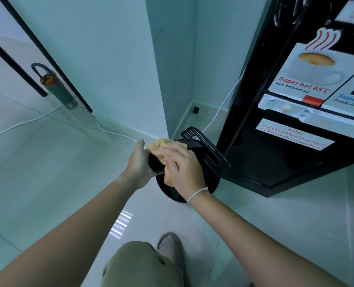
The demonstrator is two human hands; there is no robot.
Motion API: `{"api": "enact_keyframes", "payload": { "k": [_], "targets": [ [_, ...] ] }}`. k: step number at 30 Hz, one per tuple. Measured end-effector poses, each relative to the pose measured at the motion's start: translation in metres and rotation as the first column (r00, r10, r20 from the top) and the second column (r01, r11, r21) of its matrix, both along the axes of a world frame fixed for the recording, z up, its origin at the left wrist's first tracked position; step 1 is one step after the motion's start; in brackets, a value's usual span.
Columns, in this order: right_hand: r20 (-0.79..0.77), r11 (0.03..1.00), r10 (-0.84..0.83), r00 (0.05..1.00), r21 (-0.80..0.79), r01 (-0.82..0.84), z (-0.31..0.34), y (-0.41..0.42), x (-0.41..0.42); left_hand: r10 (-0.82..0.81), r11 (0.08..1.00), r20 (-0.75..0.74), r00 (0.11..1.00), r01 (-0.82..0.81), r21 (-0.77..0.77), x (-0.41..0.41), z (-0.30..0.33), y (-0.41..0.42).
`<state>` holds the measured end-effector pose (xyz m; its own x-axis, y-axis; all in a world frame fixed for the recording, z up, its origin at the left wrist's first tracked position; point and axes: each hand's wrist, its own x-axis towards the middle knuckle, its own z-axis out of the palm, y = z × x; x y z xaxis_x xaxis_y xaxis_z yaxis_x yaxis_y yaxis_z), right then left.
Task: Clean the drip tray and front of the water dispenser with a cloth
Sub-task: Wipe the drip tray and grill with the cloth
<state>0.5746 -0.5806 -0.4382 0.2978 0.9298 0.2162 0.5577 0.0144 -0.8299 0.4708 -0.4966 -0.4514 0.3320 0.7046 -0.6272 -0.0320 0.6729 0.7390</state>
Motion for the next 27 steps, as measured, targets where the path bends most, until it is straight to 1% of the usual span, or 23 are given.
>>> {"api": "enact_keyframes", "payload": {
  "k": [2, 4, 5, 6, 7, 9, 12, 13, 14, 15, 16, 17, 18, 19, 20, 21, 22, 23, 25, 27],
  "targets": [
    [0.075, 0.997, 0.074, 0.994, 0.016, -0.075, 0.001, -0.005, -0.002, -0.003, 1.0, 0.071, 0.997, 0.005, -0.027, 0.0, 0.002, 0.001],
    [0.099, 0.991, 0.129, 0.987, 0.011, -0.131, -0.002, -0.012, 0.003, -0.02, 0.999, 0.118, 0.993, 0.026, -0.048, -0.005, 0.002, 0.002],
    [0.073, 0.991, 0.137, 0.988, 0.001, -0.137, -0.006, -0.016, 0.006, -0.028, 0.998, 0.134, 0.991, 0.036, -0.059, -0.009, 0.002, 0.003],
    [0.009, 0.992, 0.128, 0.992, -0.016, -0.128, -0.009, -0.021, 0.011, -0.025, 0.997, 0.142, 0.989, 0.036, -0.071, -0.013, 0.002, 0.005],
    [-0.08, 0.993, 0.107, 0.991, -0.043, -0.111, -0.012, -0.025, 0.015, -0.01, 0.997, 0.144, 0.99, 0.022, -0.08, -0.016, 0.001, 0.007],
    [-0.229, 0.982, 0.037, 0.973, -0.17, -0.077, -0.02, -0.032, 0.023, 0.02, 0.997, 0.112, 0.993, -0.011, -0.081, -0.022, 0.0, 0.011],
    [-0.29, 0.918, -0.131, 0.948, -0.398, 0.006, -0.033, -0.036, 0.03, 0.033, 0.998, 0.016, 0.999, -0.033, -0.051, -0.029, -0.002, 0.012],
    [-0.335, 0.893, -0.219, 0.916, -0.447, 0.05, -0.038, -0.035, 0.032, 0.042, 0.998, -0.009, 0.999, -0.042, -0.048, -0.032, -0.004, 0.013],
    [-0.41, 0.868, -0.317, 0.855, -0.49, 0.087, -0.043, -0.034, 0.035, 0.051, 0.997, -0.031, 0.998, -0.053, -0.048, -0.035, -0.005, 0.013],
    [-0.51, 0.842, -0.411, 0.756, -0.531, 0.099, -0.048, -0.033, 0.038, 0.059, 0.997, -0.048, 0.997, -0.061, -0.05, -0.038, -0.007, 0.013],
    [-0.619, 0.823, -0.483, 0.619, -0.562, 0.08, -0.053, -0.033, 0.042, 0.064, 0.996, -0.06, 0.996, -0.067, -0.052, -0.041, -0.009, 0.012],
    [-0.712, 0.813, -0.531, 0.46, -0.58, 0.041, -0.057, -0.033, 0.044, 0.069, 0.996, -0.069, 0.995, -0.073, -0.054, -0.044, -0.01, 0.012],
    [-0.77, 0.809, -0.56, 0.306, -0.588, -0.001, -0.061, -0.033, 0.047, 0.073, 0.995, -0.076, 0.994, -0.077, -0.055, -0.046, -0.012, 0.012],
    [-0.796, 0.805, -0.575, 0.189, -0.591, -0.04, -0.064, -0.034, 0.049, 0.075, 0.995, -0.082, 0.994, -0.08, -0.056, -0.049, -0.014, 0.012],
    [-0.809, 0.806, -0.577, 0.113, -0.586, -0.077, -0.067, -0.035, 0.051, 0.078, 0.995, -0.085, 0.993, -0.082, -0.057, -0.05, -0.015, 0.012],
    [-0.821, 0.814, -0.565, 0.077, -0.57, -0.108, -0.071, -0.035, 0.053, 0.079, 0.995, -0.087, 0.993, -0.084, -0.057, -0.051, -0.017, 0.012],
    [-0.836, 0.826, -0.544, 0.071, -0.548, -0.127, -0.073, -0.036, 0.053, 0.081, 0.995, -0.088, 0.993, -0.086, -0.057, -0.052, -0.018, 0.013],
    [-0.841, 0.831, -0.532, 0.097, -0.541, -0.131, -0.075, -0.035, 0.053, 0.084, 0.994, -0.089, 0.992, -0.089, -0.055, -0.052, -0.019, 0.013],
    [-0.815, 0.819, -0.537, 0.215, -0.565, -0.095, -0.078, -0.034, 0.05, 0.087, 0.994, -0.091, 0.992, -0.092, -0.052, -0.051, -0.021, 0.013],
    [-0.747, 0.789, -0.572, 0.338, -0.615, -0.024, -0.079, -0.029, 0.047, 0.087, 0.995, -0.089, 0.992, -0.091, -0.049, -0.051, -0.022, 0.014]
  ]
}}
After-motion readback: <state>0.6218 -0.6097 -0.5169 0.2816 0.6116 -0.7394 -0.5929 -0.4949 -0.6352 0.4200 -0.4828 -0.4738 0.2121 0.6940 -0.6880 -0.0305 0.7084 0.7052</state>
